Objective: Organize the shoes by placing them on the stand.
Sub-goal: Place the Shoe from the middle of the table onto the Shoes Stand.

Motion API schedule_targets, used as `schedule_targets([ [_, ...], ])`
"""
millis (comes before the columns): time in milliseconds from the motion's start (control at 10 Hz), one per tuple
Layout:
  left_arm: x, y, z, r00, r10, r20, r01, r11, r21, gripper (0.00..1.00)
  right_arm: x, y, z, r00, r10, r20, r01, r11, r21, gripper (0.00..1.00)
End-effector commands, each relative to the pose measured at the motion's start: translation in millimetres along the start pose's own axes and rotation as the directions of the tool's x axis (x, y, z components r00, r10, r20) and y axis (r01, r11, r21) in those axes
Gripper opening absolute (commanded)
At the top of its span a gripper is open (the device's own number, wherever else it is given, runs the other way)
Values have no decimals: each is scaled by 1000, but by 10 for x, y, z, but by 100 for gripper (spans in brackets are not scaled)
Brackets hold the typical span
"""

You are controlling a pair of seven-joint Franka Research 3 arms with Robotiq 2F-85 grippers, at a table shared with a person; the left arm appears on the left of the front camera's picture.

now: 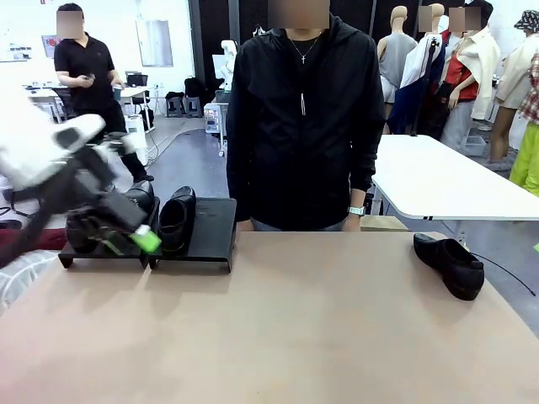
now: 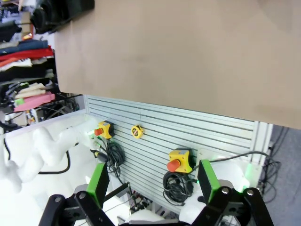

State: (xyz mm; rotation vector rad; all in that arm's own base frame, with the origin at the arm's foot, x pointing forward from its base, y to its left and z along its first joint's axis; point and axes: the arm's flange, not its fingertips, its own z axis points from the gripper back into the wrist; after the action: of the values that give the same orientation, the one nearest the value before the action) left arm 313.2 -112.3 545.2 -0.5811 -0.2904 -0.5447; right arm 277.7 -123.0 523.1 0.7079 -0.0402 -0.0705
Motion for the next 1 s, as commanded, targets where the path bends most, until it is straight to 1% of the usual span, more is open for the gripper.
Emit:
schedule_targets([
  [0,-498,494,194,948,283,146,-274,959,-79,100,2,40,5,1000,-22,13,22,1000,8,100],
  [100,-825,701,309,865,410,291,-396,912,-107,100,2,40,5,1000,-22,13,22,1000,8,100],
  [200,-1077,889,396,787,483,385,-448,875,-182,100,2,40,5,1000,-22,13,22,1000,8,100],
  [300,-1204,1086,402,735,535,417,-459,845,-274,100,2,40,5,1000,-22,13,22,1000,8,100],
  [400,-1242,1307,345,733,547,404,-422,832,-361,100,2,40,5,1000,-22,13,22,1000,8,100],
  [500,-1188,1462,241,820,486,302,-328,831,-448,100,2,40,5,1000,-22,13,22,1000,8,100],
  [600,-859,1378,1045,745,561,362,-491,828,-271,100,2,40,5,1000,-22,13,22,1000,8,100],
  [900,-859,1378,1045,745,561,362,-491,828,-271,100,2,40,5,1000,-22,13,22,1000,8,100],
])
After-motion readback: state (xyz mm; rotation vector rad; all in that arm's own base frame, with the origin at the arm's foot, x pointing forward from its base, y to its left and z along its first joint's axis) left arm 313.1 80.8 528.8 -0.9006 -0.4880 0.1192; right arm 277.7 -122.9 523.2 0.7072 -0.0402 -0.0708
